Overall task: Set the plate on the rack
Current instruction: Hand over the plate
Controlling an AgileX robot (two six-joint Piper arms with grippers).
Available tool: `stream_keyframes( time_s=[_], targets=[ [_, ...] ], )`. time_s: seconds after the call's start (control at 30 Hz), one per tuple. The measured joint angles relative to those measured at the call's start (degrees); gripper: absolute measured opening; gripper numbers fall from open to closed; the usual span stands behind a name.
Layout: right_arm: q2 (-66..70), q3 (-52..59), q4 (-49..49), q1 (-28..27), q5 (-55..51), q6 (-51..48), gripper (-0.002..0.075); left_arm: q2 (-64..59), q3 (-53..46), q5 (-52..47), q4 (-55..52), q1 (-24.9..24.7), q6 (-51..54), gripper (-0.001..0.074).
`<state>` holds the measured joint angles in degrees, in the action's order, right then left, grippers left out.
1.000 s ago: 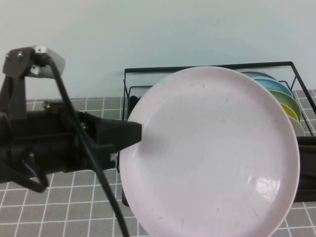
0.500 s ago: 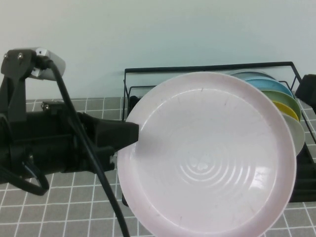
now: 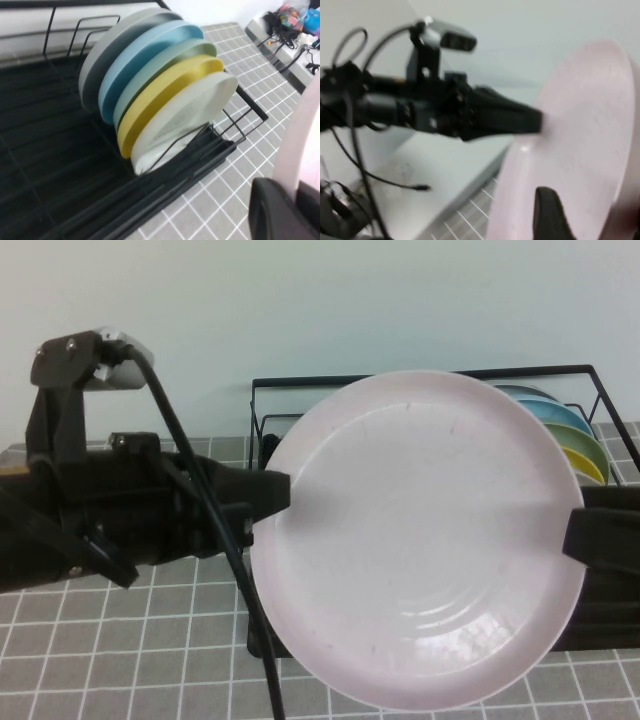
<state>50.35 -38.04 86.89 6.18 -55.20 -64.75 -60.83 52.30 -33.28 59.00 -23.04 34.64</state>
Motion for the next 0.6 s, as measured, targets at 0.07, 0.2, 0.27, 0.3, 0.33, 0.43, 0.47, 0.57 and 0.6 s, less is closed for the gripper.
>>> stream_keyframes(
  time_s=[0.07, 0.2, 0.27, 0.3, 0.33, 0.43, 0.47, 0.57, 0.6],
  targets=[
    [0.00, 0.00, -2.05, 0.00, 0.75, 0.92, 0.0365, -0.15, -0.09, 0.30, 1.31, -0.50, 1.97, 0.0004],
    [0.11, 0.00, -3.09, 0.00, 1.22, 1.45, 0.0365, -0.04, 1.28, 0.31, 2.14, -0.50, 2.20, 0.0004],
    [0.69, 0.00, -3.09, 0.00, 0.96, 1.55, 0.0366, -0.04, 1.73, 0.31, 2.14, -0.50, 2.20, 0.0004],
    [0.96, 0.00, -3.09, 0.00, 0.79, 1.60, 0.0366, -0.04, 2.11, 0.14, 2.14, -0.50, 2.34, 0.0004],
    [1.42, 0.00, -3.09, 0.00, 0.55, 1.69, 0.0366, -0.04, 2.39, -0.25, 2.14, -0.50, 2.56, 0.0004],
    [2.45, 0.00, -2.28, 0.00, 0.57, 1.32, 0.0365, -0.04, 2.64, -1.92, 3.37, -0.50, 5.04, 0.0005],
    [2.55, 0.00, -2.04, 0.00, 0.57, 1.14, 0.0364, -0.04, 2.64, -2.40, 4.23, -0.50, 5.83, 0.0006],
    [3.58, 0.00, -1.16, 0.00, 0.57, 1.03, 0.0337, -0.04, 2.64, -4.16, 8.75, -0.50, 9.88, 0.0027],
    [3.92, 0.00, -1.16, 0.00, 0.53, 0.74, 0.0310, -0.04, 2.64, -4.60, 10.70, -0.50, 10.68, 0.0051]
  ],
)
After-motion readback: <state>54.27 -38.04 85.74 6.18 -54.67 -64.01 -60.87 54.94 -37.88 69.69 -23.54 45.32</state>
